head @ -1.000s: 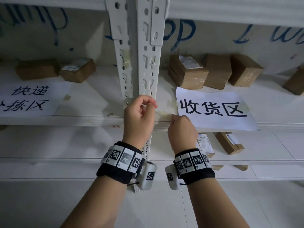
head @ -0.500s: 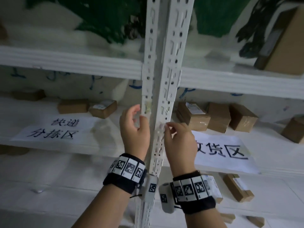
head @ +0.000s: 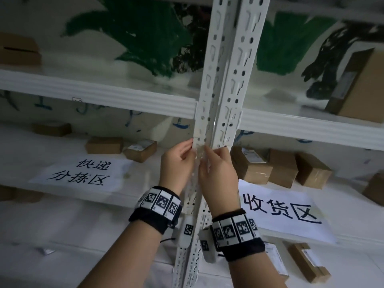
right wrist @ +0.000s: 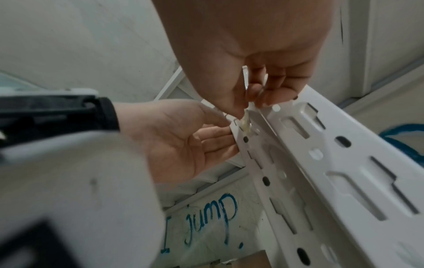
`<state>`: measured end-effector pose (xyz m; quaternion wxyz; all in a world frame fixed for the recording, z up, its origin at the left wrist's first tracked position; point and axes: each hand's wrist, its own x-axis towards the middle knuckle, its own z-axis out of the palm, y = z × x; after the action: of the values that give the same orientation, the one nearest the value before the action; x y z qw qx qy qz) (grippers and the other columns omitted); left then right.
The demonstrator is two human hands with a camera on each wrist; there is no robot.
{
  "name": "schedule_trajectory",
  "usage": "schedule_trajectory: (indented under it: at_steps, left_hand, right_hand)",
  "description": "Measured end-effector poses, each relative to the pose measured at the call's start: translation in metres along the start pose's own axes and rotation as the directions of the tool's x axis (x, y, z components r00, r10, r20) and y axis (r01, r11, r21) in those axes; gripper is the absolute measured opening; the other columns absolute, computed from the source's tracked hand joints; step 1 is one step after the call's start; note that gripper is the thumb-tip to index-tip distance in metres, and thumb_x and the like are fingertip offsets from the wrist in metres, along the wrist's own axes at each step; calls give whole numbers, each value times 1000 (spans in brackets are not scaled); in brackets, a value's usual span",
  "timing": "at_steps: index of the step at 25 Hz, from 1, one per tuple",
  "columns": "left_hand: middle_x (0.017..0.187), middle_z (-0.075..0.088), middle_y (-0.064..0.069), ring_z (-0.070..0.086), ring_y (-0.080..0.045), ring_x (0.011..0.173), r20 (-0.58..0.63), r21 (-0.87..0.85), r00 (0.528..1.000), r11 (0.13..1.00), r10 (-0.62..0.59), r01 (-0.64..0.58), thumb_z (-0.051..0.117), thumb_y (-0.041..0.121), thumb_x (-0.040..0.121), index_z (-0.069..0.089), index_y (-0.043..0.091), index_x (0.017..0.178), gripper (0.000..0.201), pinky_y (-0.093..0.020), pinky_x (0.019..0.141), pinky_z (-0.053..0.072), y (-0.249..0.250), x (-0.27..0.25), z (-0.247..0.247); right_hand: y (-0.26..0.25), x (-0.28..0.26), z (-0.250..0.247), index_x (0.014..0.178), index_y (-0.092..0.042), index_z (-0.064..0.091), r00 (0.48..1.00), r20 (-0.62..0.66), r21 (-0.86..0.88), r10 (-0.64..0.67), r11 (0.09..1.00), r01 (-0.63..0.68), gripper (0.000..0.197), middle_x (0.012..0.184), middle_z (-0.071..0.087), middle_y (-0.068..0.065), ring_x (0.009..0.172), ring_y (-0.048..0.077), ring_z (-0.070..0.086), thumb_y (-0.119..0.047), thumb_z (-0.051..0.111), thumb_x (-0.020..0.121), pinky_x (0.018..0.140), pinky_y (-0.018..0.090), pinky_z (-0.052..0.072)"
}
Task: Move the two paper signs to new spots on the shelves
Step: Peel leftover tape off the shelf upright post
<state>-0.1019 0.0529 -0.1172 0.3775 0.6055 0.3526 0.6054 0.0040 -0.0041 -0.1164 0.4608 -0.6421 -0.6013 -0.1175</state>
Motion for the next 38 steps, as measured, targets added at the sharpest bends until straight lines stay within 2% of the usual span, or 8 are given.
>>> schedule_trajectory:
  at_steps: [6,11,15,20,24,33,35,38]
  left_hand:
    - [138,72,1,68,-2,126,17,18,1000,1000,-1,0,68,11,102,67,14,142,41,-29,110,55,-1,2,-3]
    - [137,73,-2,69,-5,126,10,-26,1000,999,-30,30,70,10,100,67,13,141,41,-32,111,56,-4,4,0]
    - [134,75,-2,71,-6,123,-2,-46,1000,998,-31,31,70,8,100,69,14,139,40,-35,109,57,-7,5,1]
    - [133,75,-1,71,-5,123,-1,-34,1000,999,-8,8,69,5,100,69,13,139,39,-32,108,58,-4,2,-2]
    - [135,74,-2,70,-5,124,1,-17,1000,1000,5,-5,66,4,101,69,14,139,40,-30,108,57,-4,1,-3]
    - [140,71,0,66,-2,125,90,145,996,989,22,-35,56,-2,102,65,15,144,46,1,91,48,5,-7,-10]
    - [135,74,-1,70,-7,122,103,208,994,977,31,-52,57,2,103,69,16,139,40,-10,97,53,6,-12,-16]
    - [111,79,3,76,-11,103,77,216,995,974,57,-72,54,5,103,73,16,120,28,-35,96,62,2,-23,-19]
  right_hand:
    - [-5,0,13,131,-18,71,991,-122,5,48,999,-47,39,107,54,7,80,29,65,-12,64,93,64,39,59]
    - [-9,3,23,120,-25,76,971,-225,-102,79,989,-104,33,104,57,4,80,26,66,-39,57,97,53,28,45]
    - [-6,5,33,99,-25,80,952,-302,-129,52,987,-95,18,94,56,4,72,24,63,-37,67,98,45,27,43]
    - [-5,2,37,109,-22,77,934,-350,-32,66,996,-83,30,99,59,4,74,22,64,-45,60,98,49,29,47]
    - [1,4,42,106,-19,79,930,-365,-40,49,997,-68,21,97,59,6,71,24,63,-36,70,97,49,27,46]
    - [6,1,45,86,-13,79,940,-340,-83,-17,997,-11,9,93,55,8,74,27,59,-17,74,91,49,37,52]
    - [9,-5,41,87,-11,79,959,-277,-59,-53,998,38,10,102,56,8,85,26,61,-17,73,92,59,38,56]
    - [18,-24,27,100,-13,74,984,-177,206,4,978,33,11,114,59,0,95,15,65,-23,69,99,73,33,60]
